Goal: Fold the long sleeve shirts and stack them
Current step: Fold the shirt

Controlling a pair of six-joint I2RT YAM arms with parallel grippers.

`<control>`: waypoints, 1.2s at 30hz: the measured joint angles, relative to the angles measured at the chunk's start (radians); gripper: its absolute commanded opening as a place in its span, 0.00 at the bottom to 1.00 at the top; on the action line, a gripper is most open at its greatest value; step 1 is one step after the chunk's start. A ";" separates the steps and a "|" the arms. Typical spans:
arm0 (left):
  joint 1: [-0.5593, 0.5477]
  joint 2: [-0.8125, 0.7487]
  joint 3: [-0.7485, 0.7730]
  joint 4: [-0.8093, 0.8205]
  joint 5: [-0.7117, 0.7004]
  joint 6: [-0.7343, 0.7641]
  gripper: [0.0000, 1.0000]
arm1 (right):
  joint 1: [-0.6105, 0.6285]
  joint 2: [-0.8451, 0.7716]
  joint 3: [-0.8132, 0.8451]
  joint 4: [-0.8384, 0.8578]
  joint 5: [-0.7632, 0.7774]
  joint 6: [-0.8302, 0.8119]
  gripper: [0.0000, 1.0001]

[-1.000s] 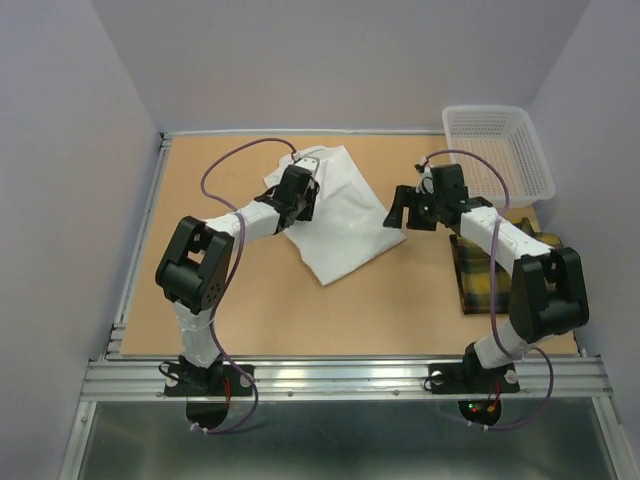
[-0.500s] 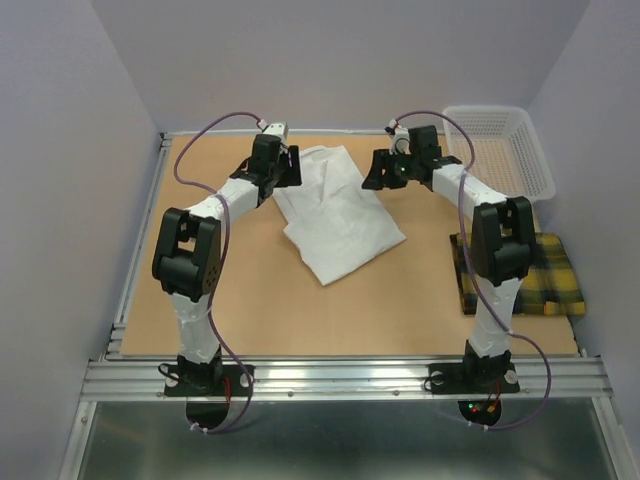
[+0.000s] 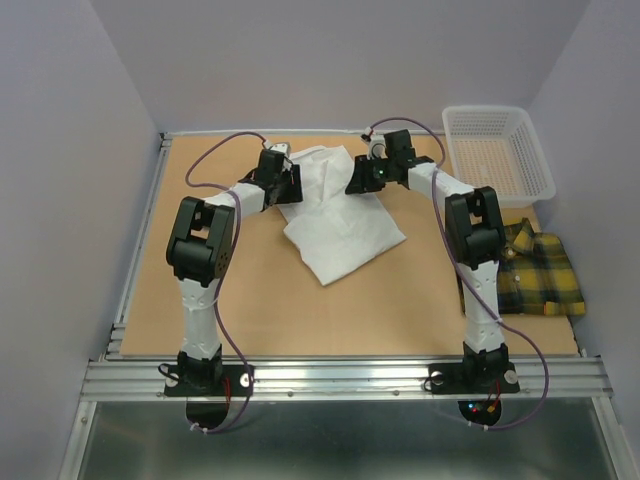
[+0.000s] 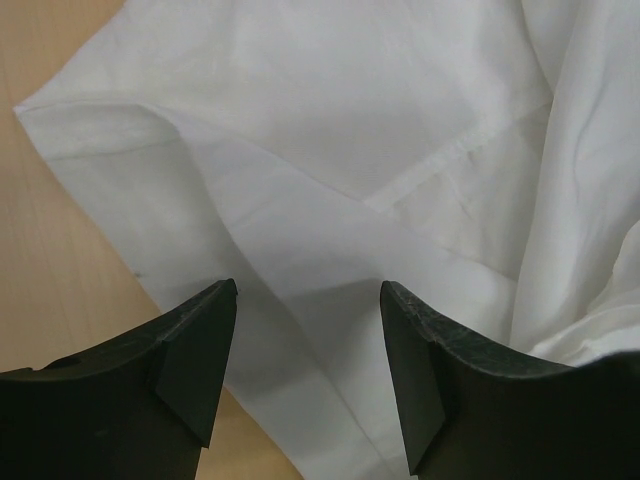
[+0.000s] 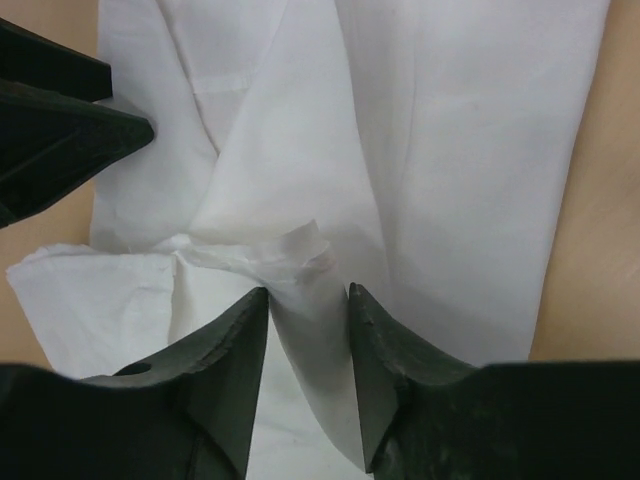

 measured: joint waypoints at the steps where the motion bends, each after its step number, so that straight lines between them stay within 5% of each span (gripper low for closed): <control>1: 0.002 0.000 -0.002 0.003 0.001 -0.003 0.70 | 0.001 0.006 0.002 0.000 -0.005 -0.001 0.38; 5: 0.008 0.000 -0.016 0.022 0.006 -0.010 0.70 | 0.000 0.019 0.004 0.000 -0.013 0.003 0.01; 31: 0.019 0.000 -0.033 0.060 0.007 -0.025 0.70 | 0.000 -0.015 0.006 0.000 0.230 0.040 0.01; 34: 0.019 0.000 -0.033 0.060 0.007 -0.026 0.70 | 0.000 -0.015 0.006 -0.001 0.243 0.045 0.05; 36: 0.019 0.000 -0.033 0.060 0.007 -0.026 0.70 | 0.000 -0.015 0.006 -0.001 0.243 0.050 0.19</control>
